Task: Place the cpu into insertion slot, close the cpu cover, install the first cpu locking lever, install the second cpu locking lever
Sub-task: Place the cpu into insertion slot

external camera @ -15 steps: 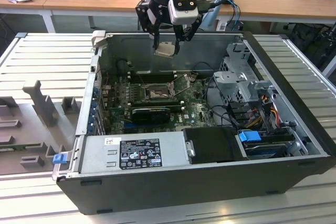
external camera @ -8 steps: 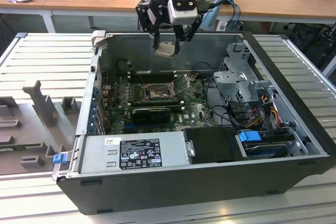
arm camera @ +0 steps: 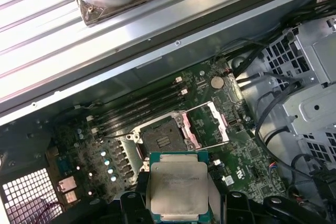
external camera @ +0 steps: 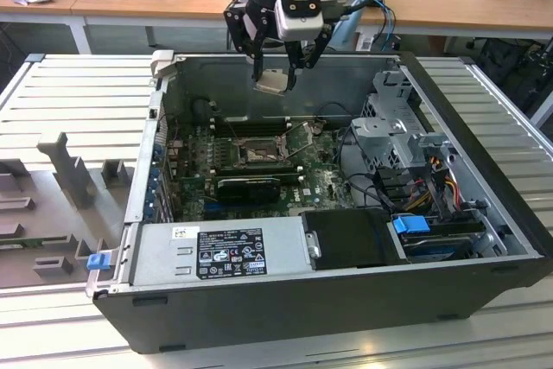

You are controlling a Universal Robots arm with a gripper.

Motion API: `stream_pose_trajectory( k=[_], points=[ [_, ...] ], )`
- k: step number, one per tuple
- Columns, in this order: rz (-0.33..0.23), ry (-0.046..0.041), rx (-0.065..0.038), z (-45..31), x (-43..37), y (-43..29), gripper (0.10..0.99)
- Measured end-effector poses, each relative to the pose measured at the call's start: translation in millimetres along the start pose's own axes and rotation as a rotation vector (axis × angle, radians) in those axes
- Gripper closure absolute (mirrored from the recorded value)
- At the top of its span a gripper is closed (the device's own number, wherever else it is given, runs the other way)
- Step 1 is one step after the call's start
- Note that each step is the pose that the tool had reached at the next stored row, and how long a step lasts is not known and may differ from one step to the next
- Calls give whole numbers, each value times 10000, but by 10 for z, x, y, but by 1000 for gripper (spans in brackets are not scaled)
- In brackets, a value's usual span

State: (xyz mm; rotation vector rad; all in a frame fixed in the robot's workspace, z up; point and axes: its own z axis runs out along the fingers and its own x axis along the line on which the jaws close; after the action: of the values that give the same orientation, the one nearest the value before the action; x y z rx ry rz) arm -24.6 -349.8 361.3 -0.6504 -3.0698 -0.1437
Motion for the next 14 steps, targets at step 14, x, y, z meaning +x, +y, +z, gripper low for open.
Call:
stream_pose_trajectory(
  k=[14],
  points=[
    [434, -39, -8, 8, 0, -1, 561]
  ],
)
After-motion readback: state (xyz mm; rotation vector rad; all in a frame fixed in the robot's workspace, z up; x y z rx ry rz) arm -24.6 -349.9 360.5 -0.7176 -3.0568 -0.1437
